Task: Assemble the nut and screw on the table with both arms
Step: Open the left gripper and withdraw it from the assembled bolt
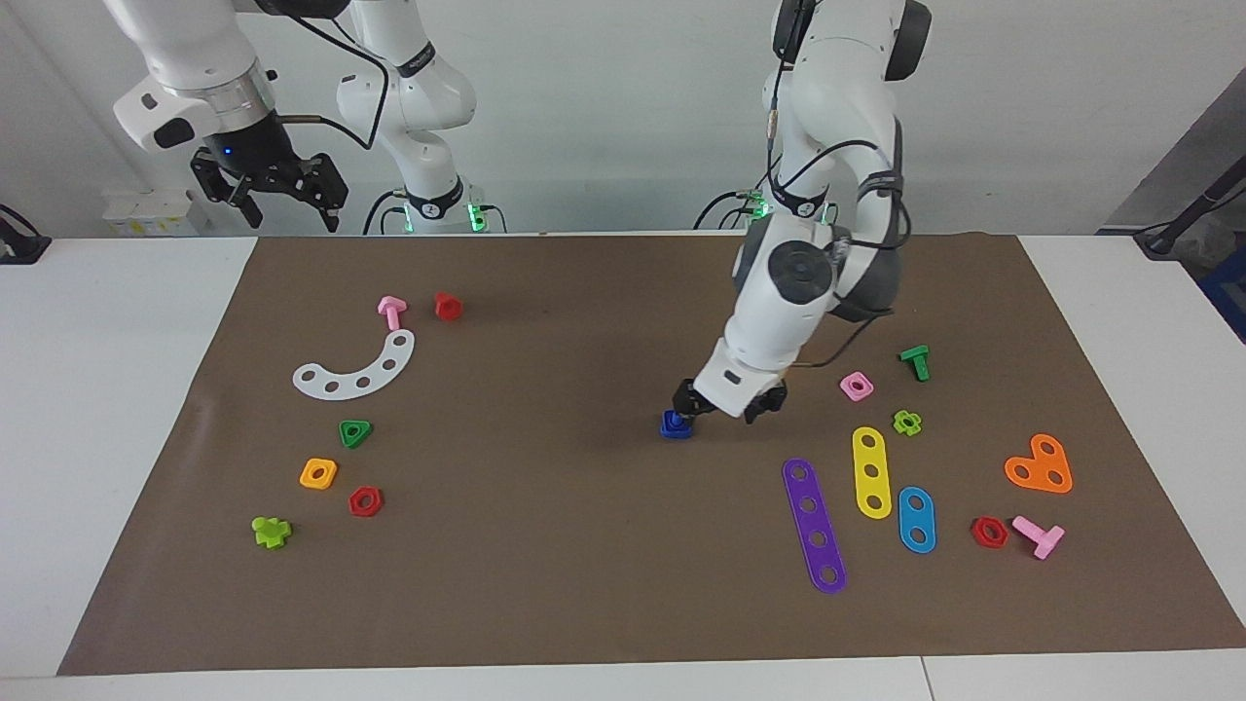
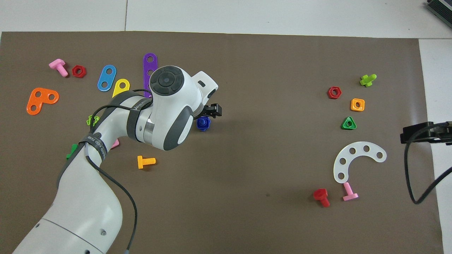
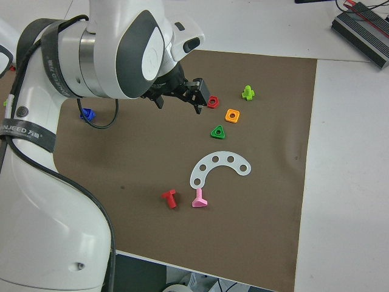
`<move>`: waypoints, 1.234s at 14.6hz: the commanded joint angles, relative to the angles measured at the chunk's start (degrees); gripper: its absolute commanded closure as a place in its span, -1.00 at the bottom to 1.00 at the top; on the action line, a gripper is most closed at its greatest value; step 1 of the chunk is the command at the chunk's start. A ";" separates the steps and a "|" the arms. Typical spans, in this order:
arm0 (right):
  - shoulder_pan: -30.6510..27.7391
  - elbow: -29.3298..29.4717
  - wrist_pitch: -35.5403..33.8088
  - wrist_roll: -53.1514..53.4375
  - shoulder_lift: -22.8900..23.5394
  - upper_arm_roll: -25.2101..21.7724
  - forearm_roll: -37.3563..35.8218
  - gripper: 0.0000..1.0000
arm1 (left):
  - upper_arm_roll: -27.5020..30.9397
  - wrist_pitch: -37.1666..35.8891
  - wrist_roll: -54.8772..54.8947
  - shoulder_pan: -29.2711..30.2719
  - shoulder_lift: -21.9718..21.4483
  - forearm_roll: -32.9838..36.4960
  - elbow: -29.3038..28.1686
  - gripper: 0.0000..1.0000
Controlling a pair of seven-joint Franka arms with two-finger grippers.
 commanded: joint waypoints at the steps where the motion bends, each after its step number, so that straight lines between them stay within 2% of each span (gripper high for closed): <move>1: -0.51 -0.62 0.72 0.07 -0.63 0.46 -0.84 -1.00 | -0.28 -6.78 9.92 10.77 -5.66 0.36 1.01 -1.00; 3: -0.51 -0.62 0.72 0.07 -0.63 0.46 -0.84 -1.00 | -0.28 -9.86 20.40 18.77 -8.30 0.36 0.75 -1.00; 5: -0.51 -0.62 0.72 0.07 -0.63 0.46 -0.84 -1.00 | 0.07 -12.24 22.55 22.48 -9.98 0.88 0.22 -1.00; 8: -0.51 -0.62 0.72 0.07 -0.63 0.46 -0.84 -1.00 | -0.02 -16.97 22.20 21.09 -13.23 9.48 0.22 -1.00; 14: -0.51 -0.62 0.72 0.07 -0.63 0.46 -0.84 -1.00 | -0.28 -24.90 22.20 18.54 -22.98 9.94 -0.57 -1.00; 18: -0.51 -0.62 0.72 0.07 -0.63 0.46 -0.84 -1.00 | -0.54 -24.03 23.07 18.54 -23.87 9.94 -1.36 -1.00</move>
